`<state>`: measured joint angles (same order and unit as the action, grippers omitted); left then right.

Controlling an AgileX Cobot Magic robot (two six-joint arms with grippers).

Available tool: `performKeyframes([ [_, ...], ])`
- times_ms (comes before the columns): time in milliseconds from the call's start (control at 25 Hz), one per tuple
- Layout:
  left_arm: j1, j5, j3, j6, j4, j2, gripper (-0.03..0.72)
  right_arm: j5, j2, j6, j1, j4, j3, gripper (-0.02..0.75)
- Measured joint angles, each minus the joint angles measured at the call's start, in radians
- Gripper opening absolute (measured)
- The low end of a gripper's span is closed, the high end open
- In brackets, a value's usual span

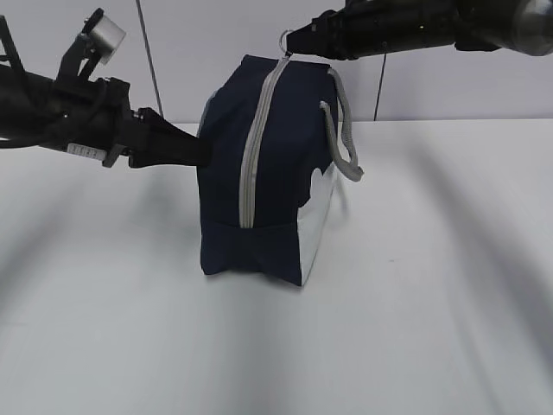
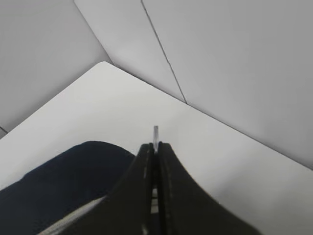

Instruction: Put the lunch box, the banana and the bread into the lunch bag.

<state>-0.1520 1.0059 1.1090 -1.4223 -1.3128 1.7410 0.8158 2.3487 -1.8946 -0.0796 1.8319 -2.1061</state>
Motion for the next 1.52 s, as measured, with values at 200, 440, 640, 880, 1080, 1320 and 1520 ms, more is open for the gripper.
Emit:
performKeyframes([
  [200, 0.000, 0.005, 0.000, 0.000, 0.010, 0.000, 0.002, 0.000, 0.073, -0.005, 0.017, -0.004, -0.071, -0.016],
  [440, 0.000, 0.007, 0.000, 0.000, 0.034, 0.000, 0.002, 0.002, 0.172, -0.019, 0.030, -0.011, -0.177, -0.016],
  [640, 0.000, 0.007, 0.000, 0.000, 0.038, 0.000, 0.002, 0.021, 0.225, -0.040, 0.033, -0.015, -0.253, -0.016],
  [880, 0.000, 0.014, 0.000, 0.015, 0.021, 0.000, 0.032, 0.064, 0.227, -0.065, 0.034, -0.009, -0.294, -0.016],
  [1080, 0.014, 0.025, 0.000, 0.099, 0.011, 0.000, 0.316, 0.102, 0.227, -0.084, 0.034, 0.005, -0.329, -0.016],
  [1320, 0.043, 0.021, 0.000, 0.136, 0.011, -0.051, 0.566, 0.118, 0.227, -0.107, 0.034, 0.047, -0.333, -0.016],
  [1520, 0.064, -0.068, 0.033, 0.206, 0.012, -0.149, 0.577, 0.131, 0.227, -0.109, 0.034, 0.047, -0.333, -0.016],
])
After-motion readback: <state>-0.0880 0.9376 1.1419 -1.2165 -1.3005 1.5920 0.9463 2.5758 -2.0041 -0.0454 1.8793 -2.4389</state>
